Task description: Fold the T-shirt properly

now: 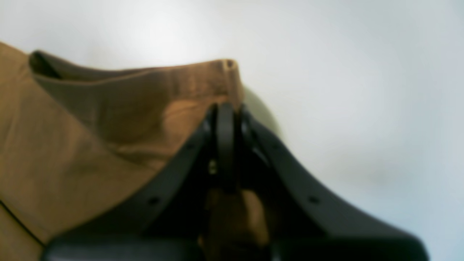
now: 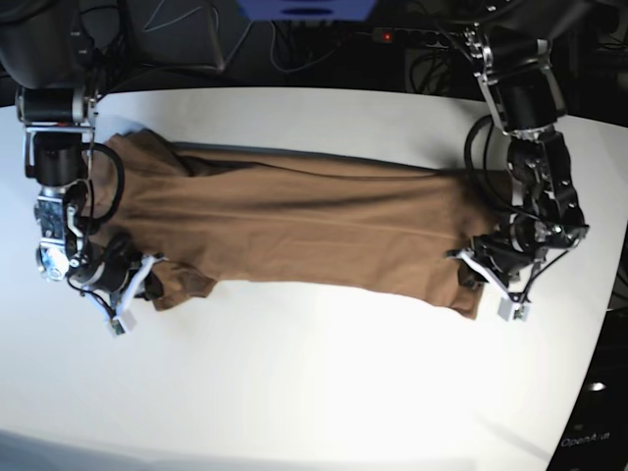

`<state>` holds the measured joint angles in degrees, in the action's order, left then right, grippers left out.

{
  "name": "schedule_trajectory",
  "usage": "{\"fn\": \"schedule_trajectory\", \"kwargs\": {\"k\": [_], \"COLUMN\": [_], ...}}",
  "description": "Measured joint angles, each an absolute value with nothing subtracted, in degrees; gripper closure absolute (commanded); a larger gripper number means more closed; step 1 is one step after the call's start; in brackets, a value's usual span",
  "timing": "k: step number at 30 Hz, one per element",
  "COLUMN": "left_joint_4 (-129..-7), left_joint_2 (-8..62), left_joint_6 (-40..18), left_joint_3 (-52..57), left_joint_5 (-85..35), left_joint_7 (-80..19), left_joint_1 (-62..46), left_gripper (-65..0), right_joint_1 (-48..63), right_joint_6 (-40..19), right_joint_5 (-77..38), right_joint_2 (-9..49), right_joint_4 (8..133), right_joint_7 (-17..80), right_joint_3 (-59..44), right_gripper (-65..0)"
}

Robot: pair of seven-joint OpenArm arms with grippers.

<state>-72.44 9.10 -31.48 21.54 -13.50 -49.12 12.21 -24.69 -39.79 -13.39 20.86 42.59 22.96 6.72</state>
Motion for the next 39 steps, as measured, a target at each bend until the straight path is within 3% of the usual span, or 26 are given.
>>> {"fn": "schedule_trajectory", "kwargs": {"k": [8, 19, 21, 24, 26, 28, 39], "left_joint_4": [-76.8, -64.1, -62.6, -61.1, -59.5, -57.7, -43.4], "left_joint_2": [11.2, 13.3, 13.6, 14.5, 14.6, 15.0, 14.5], "left_joint_6": [-31.5, -30.6, -30.7, -31.0, -28.2, -27.7, -27.7], "left_joint_3": [21.5, 21.6, 21.6, 22.9, 24.3, 24.3, 16.7], "left_joint_5": [-20.0, -19.6, -20.1, -20.6, -20.2, -20.1, -17.6], "left_joint_7": [-49.2, -49.1, -48.6, -48.8, -48.9, -48.5, -42.1], "left_joint_1": [8.3, 17.6, 20.0, 21.4, 21.9, 22.0, 28.0], "left_gripper": [-3.9, -4.5, -9.4, -26.2, -37.8, -43.8, -44.1], "right_joint_1": [-14.0, -14.0, -14.0, -14.0, -14.0, -14.0, -14.5], "right_joint_6": [-39.8, -39.9, -39.9, -39.9, -39.9, -39.9, -39.9], "right_joint_5": [-12.4, -11.9, -11.9, -11.9, -11.9, -11.9, -11.4], "right_joint_2": [22.1, 22.5, 22.5, 22.5, 22.5, 22.5, 22.5], "right_joint_4": [59.5, 60.9, 60.9, 60.9, 60.9, 60.9, 60.9], "right_joint_7": [26.8, 28.5, 28.6, 28.5, 28.5, 28.5, 29.1], "right_joint_3": [6.6, 6.9, 6.9, 6.9, 6.9, 6.9, 7.0], "right_gripper": [-0.9, -0.9, -0.9, -0.9, -0.9, -0.9, -0.9]}}
